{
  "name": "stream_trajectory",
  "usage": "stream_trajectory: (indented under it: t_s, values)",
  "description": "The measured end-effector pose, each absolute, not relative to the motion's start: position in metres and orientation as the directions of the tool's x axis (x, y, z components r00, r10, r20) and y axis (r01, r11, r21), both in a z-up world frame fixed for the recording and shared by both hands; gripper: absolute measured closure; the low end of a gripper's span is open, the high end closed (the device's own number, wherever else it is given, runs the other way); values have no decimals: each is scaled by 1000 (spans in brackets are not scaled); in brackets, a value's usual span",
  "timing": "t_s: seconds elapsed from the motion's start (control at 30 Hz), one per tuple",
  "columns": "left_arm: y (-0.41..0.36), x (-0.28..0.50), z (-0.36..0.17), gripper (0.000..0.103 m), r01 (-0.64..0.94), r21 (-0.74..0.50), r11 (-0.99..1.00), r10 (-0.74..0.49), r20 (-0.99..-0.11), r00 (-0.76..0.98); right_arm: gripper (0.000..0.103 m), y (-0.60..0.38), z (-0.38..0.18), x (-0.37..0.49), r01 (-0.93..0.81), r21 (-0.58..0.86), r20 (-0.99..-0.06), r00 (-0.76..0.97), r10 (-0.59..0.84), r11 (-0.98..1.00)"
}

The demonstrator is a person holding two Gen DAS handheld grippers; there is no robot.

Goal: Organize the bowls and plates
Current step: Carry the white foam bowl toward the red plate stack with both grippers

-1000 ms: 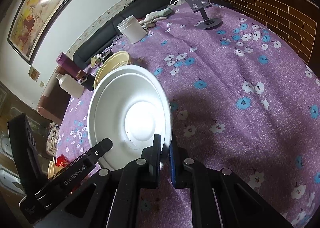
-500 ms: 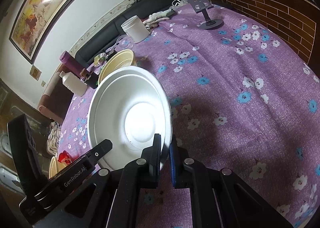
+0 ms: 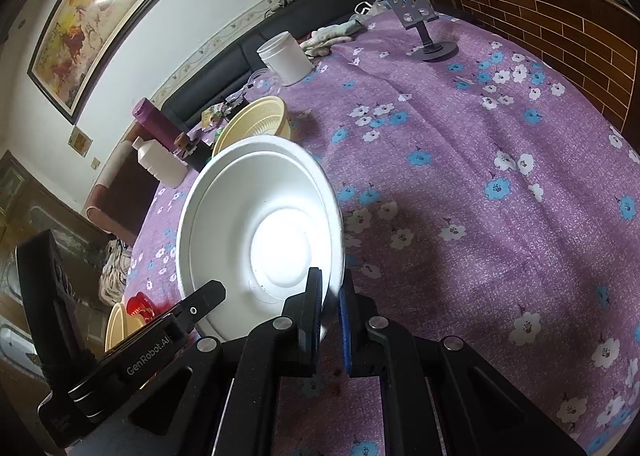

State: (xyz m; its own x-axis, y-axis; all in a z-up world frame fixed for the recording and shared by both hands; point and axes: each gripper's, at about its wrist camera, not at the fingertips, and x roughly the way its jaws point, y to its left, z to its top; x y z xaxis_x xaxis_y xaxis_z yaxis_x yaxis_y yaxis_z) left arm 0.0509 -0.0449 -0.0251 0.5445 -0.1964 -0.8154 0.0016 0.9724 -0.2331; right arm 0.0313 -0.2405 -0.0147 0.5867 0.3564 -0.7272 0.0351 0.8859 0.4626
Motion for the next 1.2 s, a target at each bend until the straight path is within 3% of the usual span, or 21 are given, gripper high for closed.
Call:
stream_trajectory:
  t_s: [0.7, 1.2]
  values:
    - [-6, 21, 4, 93, -40, -235, 971, -164, -779, 605, 96, -203, 10, 25, -84, 464, -693, 586, 420, 882]
    - [56, -14, 34, 93, -143, -237, 961, -81, -735, 674, 96, -138, 42, 20, -263, 457, -649, 555, 521, 850]
